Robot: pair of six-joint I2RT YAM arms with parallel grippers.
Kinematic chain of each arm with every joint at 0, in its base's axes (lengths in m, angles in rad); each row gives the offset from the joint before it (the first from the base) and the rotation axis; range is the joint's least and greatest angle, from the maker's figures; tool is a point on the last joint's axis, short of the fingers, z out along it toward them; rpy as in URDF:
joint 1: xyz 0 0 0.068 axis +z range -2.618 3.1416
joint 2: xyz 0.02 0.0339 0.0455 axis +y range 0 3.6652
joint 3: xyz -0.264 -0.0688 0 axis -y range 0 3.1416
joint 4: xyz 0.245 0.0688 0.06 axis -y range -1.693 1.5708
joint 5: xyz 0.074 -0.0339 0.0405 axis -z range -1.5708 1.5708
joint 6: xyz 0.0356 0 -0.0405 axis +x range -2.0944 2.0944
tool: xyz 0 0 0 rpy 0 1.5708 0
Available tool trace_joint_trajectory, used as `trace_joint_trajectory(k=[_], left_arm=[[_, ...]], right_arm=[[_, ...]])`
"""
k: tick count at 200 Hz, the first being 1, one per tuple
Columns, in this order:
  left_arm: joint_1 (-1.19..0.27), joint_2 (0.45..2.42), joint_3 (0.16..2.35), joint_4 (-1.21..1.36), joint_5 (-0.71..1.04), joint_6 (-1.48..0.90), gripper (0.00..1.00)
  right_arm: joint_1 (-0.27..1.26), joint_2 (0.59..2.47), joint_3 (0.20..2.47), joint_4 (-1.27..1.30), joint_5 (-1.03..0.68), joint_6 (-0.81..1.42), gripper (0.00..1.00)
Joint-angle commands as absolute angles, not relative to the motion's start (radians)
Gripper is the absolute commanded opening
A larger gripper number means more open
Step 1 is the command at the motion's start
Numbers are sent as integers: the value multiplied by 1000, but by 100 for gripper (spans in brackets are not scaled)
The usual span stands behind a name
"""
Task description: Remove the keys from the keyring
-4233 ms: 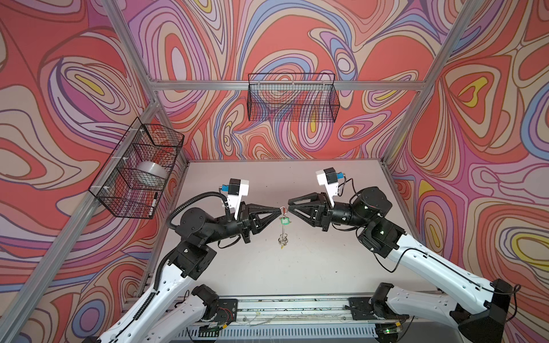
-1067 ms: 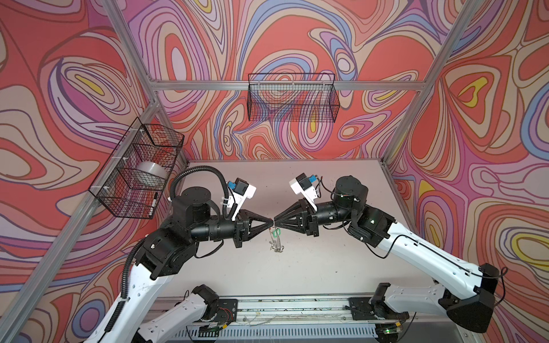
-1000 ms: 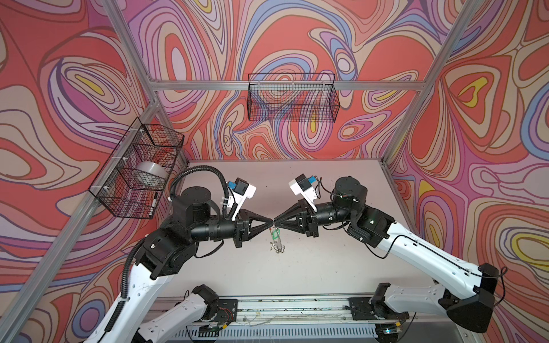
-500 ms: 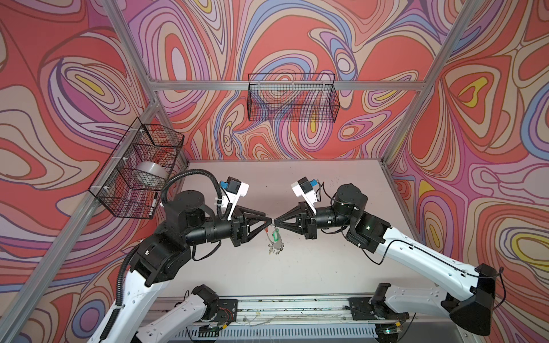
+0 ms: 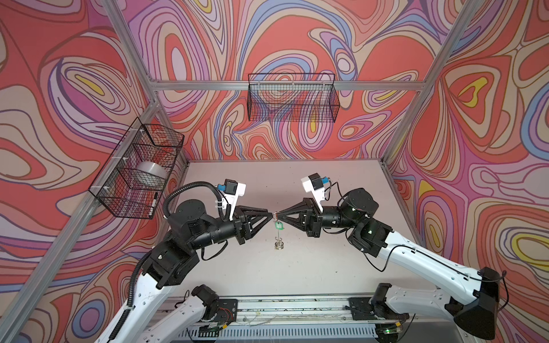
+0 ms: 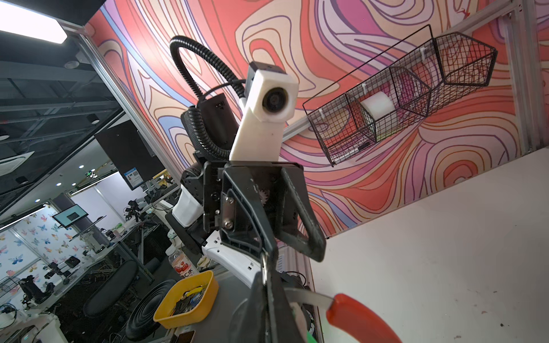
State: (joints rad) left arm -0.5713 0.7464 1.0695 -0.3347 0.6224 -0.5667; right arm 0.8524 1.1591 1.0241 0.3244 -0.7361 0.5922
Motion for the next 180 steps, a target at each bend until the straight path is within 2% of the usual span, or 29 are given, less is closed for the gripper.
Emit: trace_joint_trajectory(k=[1,45,88,118,149,180], left_arm=[[-577,741,1046,-180,682,-632,33],[-577,734,1011,-65,737,-693,29],[-577,705,1018,-158,638,-651,35],[-577,694,984,-68,704,-681,36],[-577,730,972,5,788,-723,31],[-577,757,979,-8,796,-719,23]], right_arm=[[860,1145,1008,373,-721,604,0],[859,1132,993,380,-693,601,0],[860,1104,979,368,-659,584,0],[859,1104,977,377,-647,586,0],[860,1119,988,398,-655,592,0],[862,1135,995,420,-664,601,0]])
